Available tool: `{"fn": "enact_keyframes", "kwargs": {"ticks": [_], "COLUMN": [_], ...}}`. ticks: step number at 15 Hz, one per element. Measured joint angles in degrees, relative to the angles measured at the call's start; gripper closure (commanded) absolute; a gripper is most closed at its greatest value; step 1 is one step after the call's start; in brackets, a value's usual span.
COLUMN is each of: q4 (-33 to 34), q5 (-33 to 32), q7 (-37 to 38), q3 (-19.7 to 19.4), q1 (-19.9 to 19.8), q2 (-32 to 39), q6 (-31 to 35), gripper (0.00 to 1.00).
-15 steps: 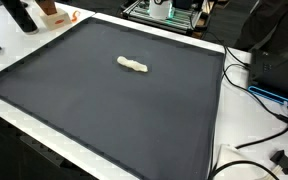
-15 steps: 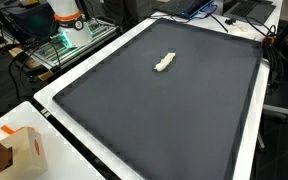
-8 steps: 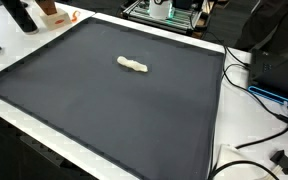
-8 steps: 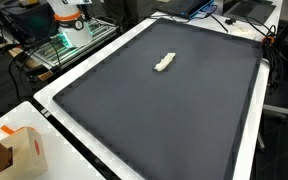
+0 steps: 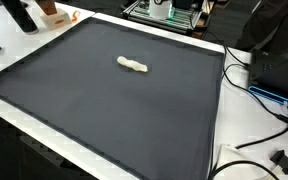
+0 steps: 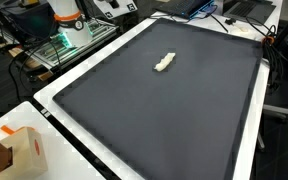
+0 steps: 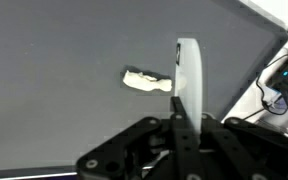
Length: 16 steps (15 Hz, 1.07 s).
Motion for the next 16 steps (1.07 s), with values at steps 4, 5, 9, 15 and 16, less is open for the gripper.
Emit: {"fn": "enact_keyframes", "kwargs": {"ticks": [4,5,9,15,16], "q4": [2.57,3.35,6.66,10.9,11.5], "q5": [13.89,16.57,23.22,28.73,29.56], "q7": [-10.16,-11.87,-14.64,-14.25,-14.1], "q3": [-0.42,-0.2,2.94,8.67,9.29], "q1": [0.54,0.25,-2.92,-8.65,-9.41], "q2": [8.31,10.47,18.72,27.69,28.69], "q6": [-4.1,-5.37,-9.54,-10.05,-10.08], "gripper": [0.99,0.99,0.99,0.99,0.99]}}
